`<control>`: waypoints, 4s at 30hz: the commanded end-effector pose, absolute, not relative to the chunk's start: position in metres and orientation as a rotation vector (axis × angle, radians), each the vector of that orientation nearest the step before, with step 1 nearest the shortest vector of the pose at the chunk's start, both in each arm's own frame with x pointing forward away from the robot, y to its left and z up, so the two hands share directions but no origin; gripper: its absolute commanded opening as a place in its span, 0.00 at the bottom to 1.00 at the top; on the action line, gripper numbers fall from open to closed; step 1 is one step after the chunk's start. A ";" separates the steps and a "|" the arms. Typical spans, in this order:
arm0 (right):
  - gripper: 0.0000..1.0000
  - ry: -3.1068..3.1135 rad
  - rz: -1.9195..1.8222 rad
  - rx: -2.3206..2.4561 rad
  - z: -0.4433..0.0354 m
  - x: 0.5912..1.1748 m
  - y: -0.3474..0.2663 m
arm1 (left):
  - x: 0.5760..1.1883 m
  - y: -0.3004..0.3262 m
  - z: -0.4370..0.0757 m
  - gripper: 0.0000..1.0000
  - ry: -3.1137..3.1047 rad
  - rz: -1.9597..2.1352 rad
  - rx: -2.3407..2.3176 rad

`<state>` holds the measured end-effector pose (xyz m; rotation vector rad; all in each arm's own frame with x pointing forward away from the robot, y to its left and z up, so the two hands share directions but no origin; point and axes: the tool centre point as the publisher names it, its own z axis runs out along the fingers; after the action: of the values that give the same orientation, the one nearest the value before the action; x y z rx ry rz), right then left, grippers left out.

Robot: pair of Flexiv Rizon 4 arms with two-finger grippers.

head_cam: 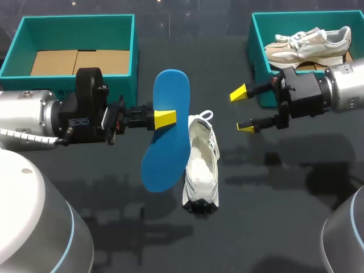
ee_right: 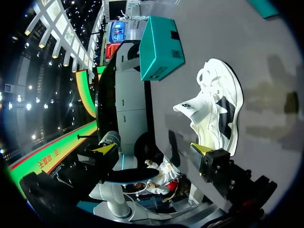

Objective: Take the shoe out of the shoebox, open the shoe tongue, remove and reinsert the insole, then place the shoe into the shoebox

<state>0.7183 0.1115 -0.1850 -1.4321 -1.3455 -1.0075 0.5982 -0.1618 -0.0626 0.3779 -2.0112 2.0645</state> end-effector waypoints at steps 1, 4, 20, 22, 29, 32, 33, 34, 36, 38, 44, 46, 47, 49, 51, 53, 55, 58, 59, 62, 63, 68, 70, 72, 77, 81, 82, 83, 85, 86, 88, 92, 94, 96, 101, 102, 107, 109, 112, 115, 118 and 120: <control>1.00 -1.338 -1.023 -1.449 -0.185 0.714 0.111 | 0.596 -0.163 -0.064 0.00 -2.011 2.068 0.381; 1.00 -1.338 -1.023 -1.449 -0.185 0.714 0.111 | 0.596 -0.163 -0.064 0.00 -2.011 2.068 0.381; 1.00 -1.210 -1.071 -1.347 -0.141 0.713 0.123 | 0.614 -0.162 -0.069 0.00 -2.089 2.079 0.380; 1.00 -1.205 -1.064 -1.347 -0.140 0.713 0.125 | 0.619 -0.163 -0.071 0.00 -2.100 2.096 0.342; 1.00 -1.155 -1.038 -1.341 -0.139 0.712 0.128 | 0.638 -0.169 -0.079 0.00 -2.263 2.289 0.039; 1.00 -1.137 -1.019 -1.344 -0.138 0.711 0.129 | 0.643 -0.173 -0.080 0.00 -2.330 2.329 -0.165; 1.00 -1.133 -1.018 -1.346 -0.138 0.711 0.130 | 0.642 -0.175 -0.081 0.00 -2.341 2.350 -0.257; 1.00 -1.128 -1.013 -1.350 -0.138 0.710 0.130 | 0.643 -0.176 -0.081 0.00 -2.375 2.352 -0.296; 1.00 -1.129 -1.010 -1.352 -0.137 0.710 0.130 | 0.644 -0.179 -0.080 0.00 -2.400 2.371 -0.433; 1.00 -1.126 -1.006 -1.355 -0.136 0.710 0.131 | 0.644 -0.181 -0.081 0.00 -2.431 2.365 -0.604; 1.00 -1.061 -0.980 -1.385 -0.134 0.713 0.131 | 0.641 -0.181 -0.085 0.00 -2.589 2.281 -1.005; 1.00 -1.061 -0.980 -1.385 -0.134 0.713 0.131 | 0.641 -0.181 -0.085 0.00 -2.589 2.281 -1.005; 1.00 -1.061 -0.980 -1.385 -0.134 0.713 0.131 | 0.641 -0.181 -0.085 0.00 -2.589 2.281 -1.005; 1.00 -1.061 -0.980 -1.385 -0.134 0.713 0.131 | 0.641 -0.181 -0.085 0.00 -2.589 2.281 -1.005; 1.00 -1.061 -0.980 -1.385 -0.134 0.713 0.131 | 0.641 -0.181 -0.085 0.00 -2.589 2.281 -1.005; 1.00 -1.061 -0.980 -1.385 -0.134 0.713 0.131 | 0.641 -0.181 -0.085 0.00 -2.589 2.281 -1.005; 1.00 -1.081 -1.026 -1.354 -0.131 0.714 0.131 | 0.643 -0.183 -0.088 0.00 -2.591 2.273 -1.084; 1.00 -1.109 -1.074 -1.336 -0.125 0.717 0.134 | 0.649 -0.188 -0.092 0.00 -2.592 2.289 -1.215; 1.00 -1.121 -1.080 -1.331 -0.124 0.718 0.136 | 0.652 -0.190 -0.093 0.00 -2.601 2.293 -1.265; 1.00 -1.143 -1.104 -1.326 -0.122 0.721 0.139 | 0.658 -0.195 -0.096 0.00 -2.582 2.333 -1.394; 1.00 -1.143 -1.106 -1.316 -0.121 0.722 0.139 | 0.659 -0.197 -0.098 0.00 -2.594 2.329 -1.429; 1.00 -1.128 -1.108 -1.318 -0.120 0.727 0.141 | 0.664 -0.203 -0.100 0.00 -2.634 2.288 -1.730; 1.00 -1.128 -1.108 -1.318 -0.120 0.727 0.141 | 0.664 -0.203 -0.100 0.00 -2.634 2.288 -1.730; 1.00 -1.128 -1.108 -1.318 -0.120 0.727 0.141 | 0.664 -0.203 -0.100 0.00 -2.634 2.288 -1.730; 1.00 -1.128 -1.108 -1.318 -0.120 0.727 0.141 | 0.664 -0.203 -0.100 0.00 -2.634 2.288 -1.730; 1.00 -1.128 -1.108 -1.319 -0.119 0.727 0.142 | 0.667 -0.208 -0.105 0.00 -2.624 2.261 -1.936; 1.00 -1.128 -1.109 -1.319 -0.119 0.728 0.144 | 0.668 -0.209 -0.107 0.00 -2.590 2.284 -1.991; 1.00 -1.129 -1.110 -1.319 -0.119 0.728 0.146 | 0.670 -0.210 -0.109 0.00 -2.577 2.286 -2.057; 1.00 -1.136 -1.109 -1.322 -0.120 0.727 0.150 | 0.671 -0.212 -0.114 0.00 -2.520 2.293 -2.166; 1.00 -1.140 -1.108 -1.329 -0.121 0.728 0.151 | 0.672 -0.213 -0.116 0.00 -2.499 2.279 -2.225; 1.00 -1.143 -1.105 -1.332 -0.122 0.728 0.154 | 0.674 -0.215 -0.119 0.00 -2.470 2.294 -2.258; 1.00 -1.152 -1.111 -1.342 -0.124 0.730 0.157 | 0.675 -0.217 -0.121 0.00 -2.384 2.348 -2.318; 1.00 -1.158 -1.123 -1.350 -0.125 0.730 0.158 | 0.672 -0.218 -0.122 0.00 -2.357 2.352 -2.347; 1.00 -1.165 -1.129 -1.345 -0.125 0.731 0.159 | 0.669 -0.219 -0.124 0.00 -2.338 2.355 -2.365; 1.00 -1.192 -1.168 -1.340 -0.125 0.733 0.159 | 0.665 -0.220 -0.125 0.00 -2.311 2.394 -2.369; 1.00 -1.195 -1.176 -1.336 -0.125 0.733 0.158 | 0.664 -0.221 -0.124 0.00 -2.273 2.417 -2.375; 1.00 -1.195 -1.176 -1.336 -0.125 0.733 0.158 | 0.664 -0.221 -0.124 0.00 -2.273 2.417 -2.375; 1.00 -1.195 -1.176 -1.336 -0.125 0.733 0.158 | 0.664 -0.221 -0.124 0.00 -2.273 2.417 -2.375; 1.00 -1.195 -1.176 -1.336 -0.125 0.733 0.158 | 0.664 -0.221 -0.124 0.00 -2.273 2.417 -2.375; 1.00 -1.195 -1.176 -1.336 -0.125 0.733 0.158 | 0.664 -0.221 -0.124 0.00 -2.273 2.417 -2.375; 1.00 -1.195 -1.176 -1.336 -0.125 0.733 0.158 | 0.664 -0.221 -0.124 0.00 -2.273 2.417 -2.375; 1.00 -1.195 -1.176 -1.336 -0.125 0.733 0.158 | 0.664 -0.221 -0.124 0.00 -2.273 2.417 -2.375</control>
<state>0.7343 0.1568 -0.1247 -1.3307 -1.1941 -1.1768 0.6642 -0.2201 -0.1235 -2.3729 -2.2727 2.4167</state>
